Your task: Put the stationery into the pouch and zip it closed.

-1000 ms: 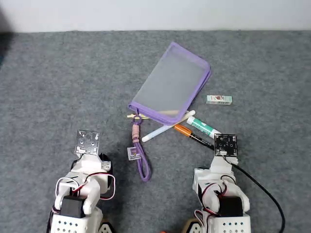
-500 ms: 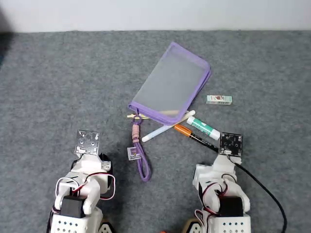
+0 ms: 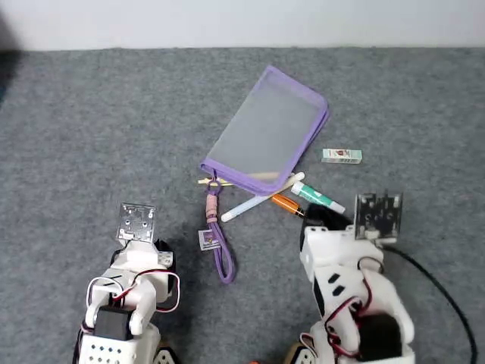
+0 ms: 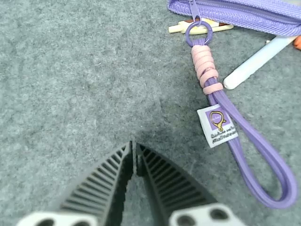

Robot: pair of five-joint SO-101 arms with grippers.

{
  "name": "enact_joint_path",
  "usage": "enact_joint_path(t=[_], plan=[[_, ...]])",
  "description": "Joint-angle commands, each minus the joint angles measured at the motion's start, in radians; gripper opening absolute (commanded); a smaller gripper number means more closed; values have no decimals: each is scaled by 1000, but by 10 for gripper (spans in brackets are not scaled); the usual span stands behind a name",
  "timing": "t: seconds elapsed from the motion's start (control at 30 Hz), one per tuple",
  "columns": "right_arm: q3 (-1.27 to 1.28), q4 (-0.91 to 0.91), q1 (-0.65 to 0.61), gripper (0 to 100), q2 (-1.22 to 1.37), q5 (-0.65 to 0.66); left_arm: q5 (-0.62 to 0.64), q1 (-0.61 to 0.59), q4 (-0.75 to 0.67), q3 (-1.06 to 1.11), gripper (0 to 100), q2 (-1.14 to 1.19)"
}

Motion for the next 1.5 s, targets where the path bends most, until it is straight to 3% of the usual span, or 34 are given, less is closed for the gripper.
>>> enact_joint_path(t=[0.0, 0.37, 0.47, 0.6, 0.83, 1.07, 1.47], plan=[[-245, 13, -22, 8, 297, 14, -11, 0, 2, -7, 14, 8], [-752, 133, -140, 11, 1081, 23, -11, 0, 2, -7, 14, 8], [-818, 133, -189, 9, 1224, 114, -11, 0, 2, -7, 14, 8], [-916, 151, -245, 9, 1386, 215, -11, 0, 2, -7, 14, 8], [-1204, 308, -361, 14, 1705, 222, -11, 0, 2, -7, 14, 8], [-1498, 453, -435, 175, 1980, 219, -11, 0, 2, -7, 14, 8], [-1778, 452, -473, 188, 2252, 218, -11, 0, 2, -7, 14, 8]])
